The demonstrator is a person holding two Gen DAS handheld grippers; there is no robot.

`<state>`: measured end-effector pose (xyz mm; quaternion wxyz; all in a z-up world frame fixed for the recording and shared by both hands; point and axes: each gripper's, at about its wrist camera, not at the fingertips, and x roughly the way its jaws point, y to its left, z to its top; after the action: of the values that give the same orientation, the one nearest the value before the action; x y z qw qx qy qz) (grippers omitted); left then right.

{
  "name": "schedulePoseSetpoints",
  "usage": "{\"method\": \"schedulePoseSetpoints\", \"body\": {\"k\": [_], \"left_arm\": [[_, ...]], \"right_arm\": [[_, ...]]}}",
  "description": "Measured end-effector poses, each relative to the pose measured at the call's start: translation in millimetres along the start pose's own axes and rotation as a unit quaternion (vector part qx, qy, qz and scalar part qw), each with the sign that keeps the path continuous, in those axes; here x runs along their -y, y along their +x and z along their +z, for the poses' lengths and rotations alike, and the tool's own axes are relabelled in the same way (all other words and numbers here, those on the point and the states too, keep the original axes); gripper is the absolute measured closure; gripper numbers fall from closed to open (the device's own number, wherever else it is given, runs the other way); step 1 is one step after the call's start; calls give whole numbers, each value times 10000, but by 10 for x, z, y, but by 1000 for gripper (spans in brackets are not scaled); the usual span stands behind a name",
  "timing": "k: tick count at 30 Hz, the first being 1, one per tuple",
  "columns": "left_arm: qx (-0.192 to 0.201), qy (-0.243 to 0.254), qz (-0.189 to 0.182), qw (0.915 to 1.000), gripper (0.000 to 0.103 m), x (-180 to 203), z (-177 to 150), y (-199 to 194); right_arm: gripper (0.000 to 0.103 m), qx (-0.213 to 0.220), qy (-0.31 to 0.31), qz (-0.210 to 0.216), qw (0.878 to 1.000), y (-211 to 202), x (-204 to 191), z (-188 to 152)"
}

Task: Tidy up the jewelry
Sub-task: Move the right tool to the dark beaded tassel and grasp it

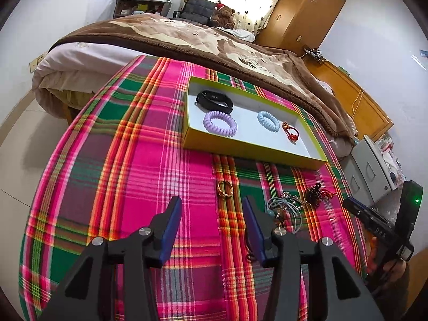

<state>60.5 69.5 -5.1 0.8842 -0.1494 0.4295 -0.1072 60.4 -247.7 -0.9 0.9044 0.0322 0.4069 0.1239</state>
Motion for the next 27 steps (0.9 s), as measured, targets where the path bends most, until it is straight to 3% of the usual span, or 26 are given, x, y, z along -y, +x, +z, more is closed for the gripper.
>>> {"method": "schedulePoseSetpoints", "body": {"k": [8, 15, 20, 27], "left_arm": [[-71, -78, 65, 9999, 54, -39, -30, 26], [-144, -81, 82, 9998, 52, -64, -44, 70], [-209, -77, 77, 9997, 52, -65, -49, 109], [-224, -83, 103, 9997, 52, -75, -52, 125]], "right_arm": [[65, -81, -576, 239, 9980, 282, -408, 103], [65, -330, -742, 176, 9965, 485, -477, 153], [65, -434, -1102, -143, 9929, 568, -584, 130], [65, -387, -940, -136, 9947, 551, -538, 116]]}}
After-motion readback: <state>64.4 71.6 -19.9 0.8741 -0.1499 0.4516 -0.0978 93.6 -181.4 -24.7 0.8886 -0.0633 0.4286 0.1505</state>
